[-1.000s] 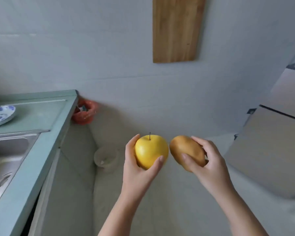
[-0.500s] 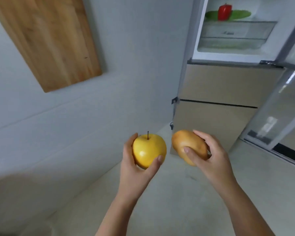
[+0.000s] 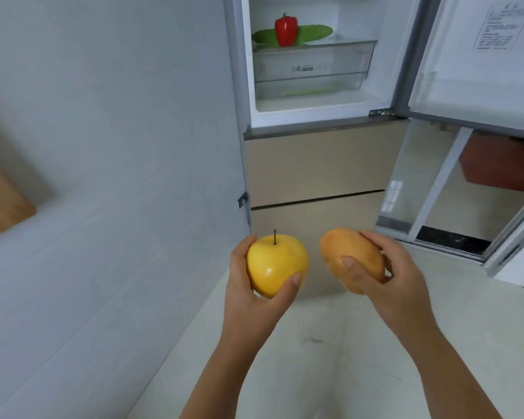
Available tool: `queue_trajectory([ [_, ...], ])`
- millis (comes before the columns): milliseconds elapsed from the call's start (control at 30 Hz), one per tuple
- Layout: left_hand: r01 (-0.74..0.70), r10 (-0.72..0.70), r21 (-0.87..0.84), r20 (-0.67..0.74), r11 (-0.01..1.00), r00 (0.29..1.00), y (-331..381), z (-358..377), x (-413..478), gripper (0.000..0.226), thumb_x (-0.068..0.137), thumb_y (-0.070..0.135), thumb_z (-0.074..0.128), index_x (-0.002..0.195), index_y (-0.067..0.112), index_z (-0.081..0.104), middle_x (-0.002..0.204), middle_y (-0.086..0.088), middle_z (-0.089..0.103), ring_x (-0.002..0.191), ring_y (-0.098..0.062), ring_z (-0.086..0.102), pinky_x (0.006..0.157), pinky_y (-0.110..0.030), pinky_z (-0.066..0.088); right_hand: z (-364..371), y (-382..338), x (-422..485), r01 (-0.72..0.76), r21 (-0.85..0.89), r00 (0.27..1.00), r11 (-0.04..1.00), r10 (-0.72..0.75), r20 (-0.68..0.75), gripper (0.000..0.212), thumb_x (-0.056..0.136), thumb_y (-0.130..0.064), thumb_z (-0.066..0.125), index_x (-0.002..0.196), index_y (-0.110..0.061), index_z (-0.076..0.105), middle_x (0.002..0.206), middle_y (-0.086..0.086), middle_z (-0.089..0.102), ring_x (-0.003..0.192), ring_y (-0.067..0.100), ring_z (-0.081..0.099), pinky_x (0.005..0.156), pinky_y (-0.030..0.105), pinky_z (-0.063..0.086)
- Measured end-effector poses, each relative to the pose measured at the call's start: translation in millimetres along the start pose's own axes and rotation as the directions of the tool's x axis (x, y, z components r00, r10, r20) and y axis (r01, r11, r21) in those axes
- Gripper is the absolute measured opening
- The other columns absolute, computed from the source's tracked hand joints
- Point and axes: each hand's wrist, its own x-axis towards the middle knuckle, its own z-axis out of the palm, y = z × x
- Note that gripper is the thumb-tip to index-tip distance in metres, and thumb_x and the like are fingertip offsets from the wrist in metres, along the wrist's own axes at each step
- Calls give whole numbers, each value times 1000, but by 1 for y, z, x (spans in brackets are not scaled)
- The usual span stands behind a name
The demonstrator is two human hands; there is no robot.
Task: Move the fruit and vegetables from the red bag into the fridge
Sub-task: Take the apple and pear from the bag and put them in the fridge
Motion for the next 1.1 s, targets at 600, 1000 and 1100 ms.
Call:
queue_trajectory([
  [600,-107,108,28,-26,994,994,-4,159,231,70,51,63,64,114,47,37,110,34,40,98,16,46,65,-6,45,-35,74,274,128,-48,992,991,-128,8,47,73,-48,67,114,-39,46,104,-29,43,95,-11,46,69,16,39],
  [1000,-191,195,-42,108,981,975,-15,203,412,74,49,63,65,116,49,37,109,32,43,95,16,49,66,-7,47,2,97,438,151,-109,986,982,-158,-49,47,75,-29,70,113,-39,44,107,-19,45,95,-9,45,74,15,38],
  [1100,-230,237,-69,110,971,965,-16,212,465,72,50,61,65,115,47,38,109,31,44,95,16,49,67,-5,45,12,92,489,169,-100,978,981,-180,-103,47,75,-29,70,114,-37,45,105,-29,42,95,-11,45,76,15,38],
])
